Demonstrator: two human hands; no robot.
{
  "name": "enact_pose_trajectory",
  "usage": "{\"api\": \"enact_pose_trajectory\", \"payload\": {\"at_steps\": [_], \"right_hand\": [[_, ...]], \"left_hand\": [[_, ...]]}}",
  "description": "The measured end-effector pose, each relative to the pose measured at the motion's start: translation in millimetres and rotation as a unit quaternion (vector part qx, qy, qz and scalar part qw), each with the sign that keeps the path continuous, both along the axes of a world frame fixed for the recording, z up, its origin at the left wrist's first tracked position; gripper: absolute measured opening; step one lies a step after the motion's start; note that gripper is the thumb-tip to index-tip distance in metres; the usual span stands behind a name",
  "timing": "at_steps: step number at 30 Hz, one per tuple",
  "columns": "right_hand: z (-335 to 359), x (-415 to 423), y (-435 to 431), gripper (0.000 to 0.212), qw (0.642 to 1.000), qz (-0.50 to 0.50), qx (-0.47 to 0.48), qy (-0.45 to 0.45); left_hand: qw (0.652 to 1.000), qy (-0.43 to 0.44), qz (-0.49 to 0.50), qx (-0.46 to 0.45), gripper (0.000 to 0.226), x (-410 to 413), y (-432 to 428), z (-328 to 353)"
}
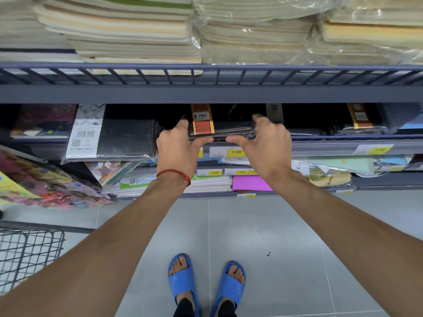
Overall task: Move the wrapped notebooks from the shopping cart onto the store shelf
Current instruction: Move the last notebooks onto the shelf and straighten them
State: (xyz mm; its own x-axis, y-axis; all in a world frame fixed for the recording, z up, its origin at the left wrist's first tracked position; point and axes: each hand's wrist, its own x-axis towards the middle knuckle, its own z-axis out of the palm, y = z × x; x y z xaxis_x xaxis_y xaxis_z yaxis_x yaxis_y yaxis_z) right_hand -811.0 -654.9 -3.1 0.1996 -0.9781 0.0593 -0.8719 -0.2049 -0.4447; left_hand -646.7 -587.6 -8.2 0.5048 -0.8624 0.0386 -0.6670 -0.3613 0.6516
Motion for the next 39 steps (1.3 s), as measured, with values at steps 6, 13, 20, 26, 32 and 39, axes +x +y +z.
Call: {"api": "enact_pose_trajectory", "payload": {"at_steps": [6, 13, 20, 26, 32, 39], "right_hand": [[0, -10, 2, 0.085, 0.999, 0.051, 0.002, -0.01], [2, -15, -7, 0.048, 0.994, 0.098, 0.047, 0.004], [2, -8, -10, 0.042, 0.993, 0.1, 0.069, 0.011], [4, -5, -10, 0.042, 0.989, 0.111, 0.088, 0.036], [5, -5, -13, 0.044, 0.987, 0.116, 0.102, 0.047], [3, -5, -15, 0.049, 0.988, 0.104, 0.109, 0.033]], "left_hand": [[0.999, -0.031, -0.01, 0.004, 0.045, 0, 2, -2], [0.998, 0.015, -0.043, 0.037, 0.043, 5, -4, -1], [0.996, 0.027, -0.053, 0.07, 0.043, 9, -11, 3], [0.993, 0.018, -0.076, 0.086, 0.034, 13, -9, 4], [0.99, 0.032, -0.085, 0.11, 0.027, 14, -11, 5], [0.989, 0.011, -0.08, 0.123, 0.016, 13, -12, 8]]}}
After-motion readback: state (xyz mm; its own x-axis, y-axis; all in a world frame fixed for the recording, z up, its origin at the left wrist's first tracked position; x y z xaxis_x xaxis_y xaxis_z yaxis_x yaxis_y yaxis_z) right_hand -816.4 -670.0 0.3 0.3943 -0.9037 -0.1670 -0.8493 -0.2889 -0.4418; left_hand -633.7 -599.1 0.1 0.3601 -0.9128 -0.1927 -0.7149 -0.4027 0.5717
